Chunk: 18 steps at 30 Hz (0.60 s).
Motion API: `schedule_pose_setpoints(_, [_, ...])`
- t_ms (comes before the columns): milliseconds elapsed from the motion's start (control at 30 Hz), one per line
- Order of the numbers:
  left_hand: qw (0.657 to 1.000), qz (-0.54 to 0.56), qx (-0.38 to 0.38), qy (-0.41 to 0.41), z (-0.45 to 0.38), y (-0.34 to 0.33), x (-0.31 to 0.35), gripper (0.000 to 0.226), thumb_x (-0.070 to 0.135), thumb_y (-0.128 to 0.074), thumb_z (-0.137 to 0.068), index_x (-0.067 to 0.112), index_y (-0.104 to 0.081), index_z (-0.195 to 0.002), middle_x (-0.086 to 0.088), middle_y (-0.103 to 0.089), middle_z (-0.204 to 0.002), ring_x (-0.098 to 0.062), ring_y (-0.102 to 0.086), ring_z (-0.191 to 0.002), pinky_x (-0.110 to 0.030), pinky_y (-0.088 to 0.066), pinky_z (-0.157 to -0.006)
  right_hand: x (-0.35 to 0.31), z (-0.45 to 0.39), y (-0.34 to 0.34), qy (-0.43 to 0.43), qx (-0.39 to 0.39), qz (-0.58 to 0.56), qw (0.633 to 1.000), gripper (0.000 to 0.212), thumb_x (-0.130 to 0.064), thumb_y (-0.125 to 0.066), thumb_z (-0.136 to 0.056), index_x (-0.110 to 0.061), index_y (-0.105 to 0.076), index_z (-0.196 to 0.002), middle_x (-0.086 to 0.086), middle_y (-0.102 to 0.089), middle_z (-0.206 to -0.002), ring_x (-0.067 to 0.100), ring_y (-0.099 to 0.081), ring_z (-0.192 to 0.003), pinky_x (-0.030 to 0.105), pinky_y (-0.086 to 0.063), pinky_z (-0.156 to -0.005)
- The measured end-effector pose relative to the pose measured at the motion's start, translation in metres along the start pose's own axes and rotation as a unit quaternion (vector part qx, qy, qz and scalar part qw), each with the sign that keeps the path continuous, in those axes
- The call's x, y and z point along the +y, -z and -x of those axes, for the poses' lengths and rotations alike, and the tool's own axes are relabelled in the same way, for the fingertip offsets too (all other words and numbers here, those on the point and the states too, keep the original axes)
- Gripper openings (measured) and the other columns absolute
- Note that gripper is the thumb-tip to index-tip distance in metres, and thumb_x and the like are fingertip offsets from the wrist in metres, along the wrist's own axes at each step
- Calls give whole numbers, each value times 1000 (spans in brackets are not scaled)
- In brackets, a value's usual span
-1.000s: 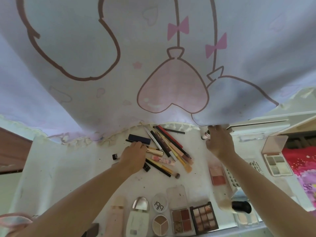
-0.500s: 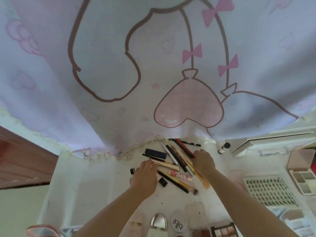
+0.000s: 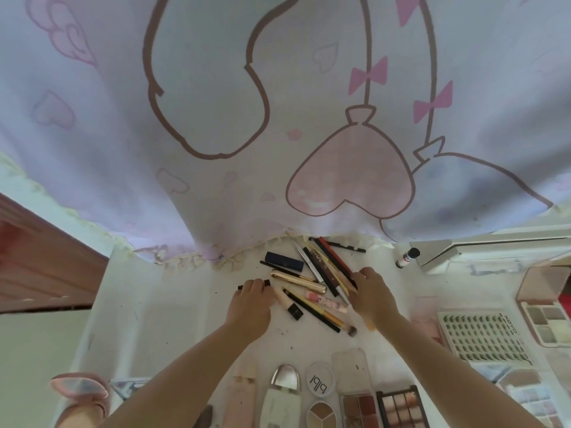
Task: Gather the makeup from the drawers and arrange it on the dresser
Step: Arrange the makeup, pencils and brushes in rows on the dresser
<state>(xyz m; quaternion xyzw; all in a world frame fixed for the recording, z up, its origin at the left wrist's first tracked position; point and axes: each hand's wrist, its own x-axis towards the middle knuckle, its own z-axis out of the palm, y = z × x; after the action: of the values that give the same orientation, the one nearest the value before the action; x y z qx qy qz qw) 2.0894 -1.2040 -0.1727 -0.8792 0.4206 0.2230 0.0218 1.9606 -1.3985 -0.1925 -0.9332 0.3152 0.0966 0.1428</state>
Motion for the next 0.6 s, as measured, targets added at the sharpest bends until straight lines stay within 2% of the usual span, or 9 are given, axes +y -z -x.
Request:
schedule_pose_setpoints(67, [1000, -1, 3, 0, -1, 1, 0, 36, 11, -38, -91, 12, -39, -128, -4, -35, -135, -22, -32, -128, -28, -32, -101, -3, 4, -1, 42, 14, 12, 999, 31, -21, -44, -92, -10, -55, -118, 7, -52, -120, 20, -51, -105, 23, -44, -83])
schedule_pose_setpoints(167, [1000, -4, 4, -1, -3, 0, -2, 37, 8, -37, -91, 12, -39, -128, -4, -35, -135, -21, -32, -127, -28, -32, -100, -9, 7, -4, 84, -12, 8, 996, 31, -26, -46, -92, -11, -58, -115, 5, -53, -121, 19, -49, -107, 24, -45, -86])
schedule_pose_setpoints(233, [1000, -10, 7, -3, -4, -1, -3, 37, 6, -37, -91, 12, -39, -128, -5, -35, -135, -22, -32, -126, -29, -33, -100, -10, 5, -7, 72, 4, -17, 997, 28, -21, -47, -91, -8, -59, -112, 7, -54, -119, 21, -50, -107, 26, -46, -86])
schedule_pose_setpoints(333, [1000, -12, 11, -3, -5, 0, -3, 37, 5, -38, -91, 11, -38, -128, -5, -35, -135, -22, -32, -127, -29, -33, -101, -10, -2, -7, 31, 87, -119, 989, 21, -5, -48, -88, 3, -66, -98, 18, -63, -98, 35, -59, -91, 31, -47, -74])
schedule_pose_setpoints(400, [1000, -10, 16, -2, -5, 1, -2, 37, 6, -38, -92, 11, -38, -129, -6, -34, -136, -22, -32, -128, -30, -32, -102, -7, -11, -5, -24, 126, -146, 981, 23, 1, -47, -87, 6, -65, -100, 22, -63, -96, 40, -58, -90, 36, -47, -76])
schedule_pose_setpoints(467, [1000, -15, 19, -2, -5, 1, -1, 36, 8, -37, -94, 11, -38, -129, -6, -35, -136, -23, -32, -128, -30, -32, -102, -5, -21, -2, -75, 85, -129, 985, 25, -2, -44, -90, 4, -61, -107, 19, -60, -105, 34, -56, -96, 34, -45, -83])
schedule_pose_setpoints(600, [1000, -18, 14, 2, -4, 3, -1, 39, 6, -38, -92, 11, -38, -131, -6, -34, -137, -23, -32, -128, -31, -32, -103, -5, -37, 3, -85, -23, -81, 993, 25, -4, -39, -90, -1, -61, -99, 15, -59, -103, 27, -57, -95, 24, -42, -78])
